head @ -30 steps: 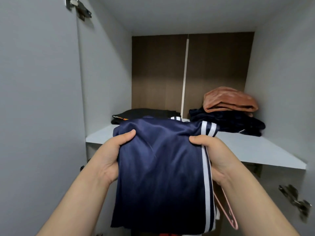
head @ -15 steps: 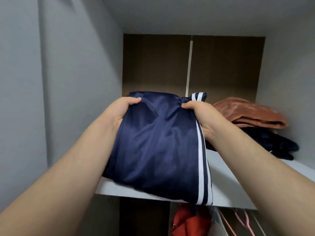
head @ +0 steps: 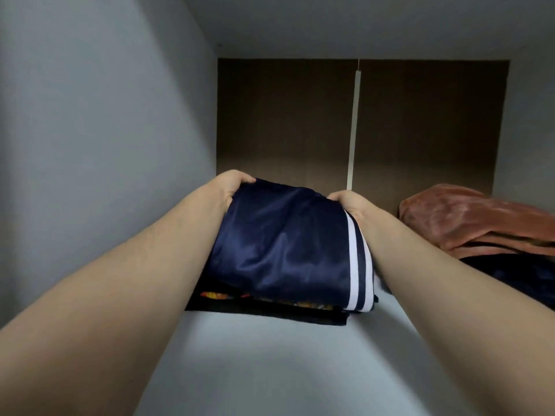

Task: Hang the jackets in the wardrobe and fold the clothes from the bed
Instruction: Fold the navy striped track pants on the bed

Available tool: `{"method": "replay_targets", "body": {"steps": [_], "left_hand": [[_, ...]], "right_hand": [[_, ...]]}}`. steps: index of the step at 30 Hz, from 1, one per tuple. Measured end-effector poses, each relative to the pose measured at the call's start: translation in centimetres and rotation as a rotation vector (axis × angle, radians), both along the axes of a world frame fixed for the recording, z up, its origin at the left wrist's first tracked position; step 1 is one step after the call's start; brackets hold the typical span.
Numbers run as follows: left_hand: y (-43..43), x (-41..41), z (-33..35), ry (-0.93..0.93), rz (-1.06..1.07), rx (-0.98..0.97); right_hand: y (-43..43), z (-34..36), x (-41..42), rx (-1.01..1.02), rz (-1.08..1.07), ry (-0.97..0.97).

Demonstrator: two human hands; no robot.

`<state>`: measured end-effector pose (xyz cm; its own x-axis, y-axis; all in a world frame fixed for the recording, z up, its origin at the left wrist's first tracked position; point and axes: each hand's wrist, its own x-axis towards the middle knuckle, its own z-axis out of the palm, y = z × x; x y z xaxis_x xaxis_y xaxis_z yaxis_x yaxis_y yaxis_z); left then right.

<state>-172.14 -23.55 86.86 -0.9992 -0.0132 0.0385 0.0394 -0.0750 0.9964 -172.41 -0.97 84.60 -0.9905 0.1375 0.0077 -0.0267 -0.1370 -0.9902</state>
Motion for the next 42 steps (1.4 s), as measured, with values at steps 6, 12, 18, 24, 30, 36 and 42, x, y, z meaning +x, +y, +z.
{"method": "replay_targets", "body": {"steps": [6,12,18,24,30,36,42], "left_hand": [[-1.8,-2.2,-2.3,-0.137,-0.089,-0.174],[-4.2,-5.8,-7.1,-0.235,0.021,-0.289],[-6.9,-7.2,-11.9,-0.29,-0.13,-0.193],[-6.3,-6.4,-10.9,-0.296,-0.229,-0.284],[-6.0,-6.1,-8.0,-0.231,-0.067,-0.339],[-3.5,-5.0,-7.1,0.017,0.254,-1.196],[-0.7,-6.0,-9.2,0.169,-0.013,-1.247]], "right_hand": [[-2.2,-1.5,-5.1,0.037,0.019,-0.023],[-3.3,-6.1,-6.6,0.065,0.15,-0.118],[-2.2,-7.8,-7.3,0.063,0.33,-0.054],[-0.7,-8.0,-6.5,0.317,0.377,0.038],[-1.8,-8.2,-6.0,0.359,0.287,0.182],[-2.3,-7.4,-5.9,0.873,0.155,0.216],[-3.6,-7.3,-5.1,1.564,0.24,0.411]]}}
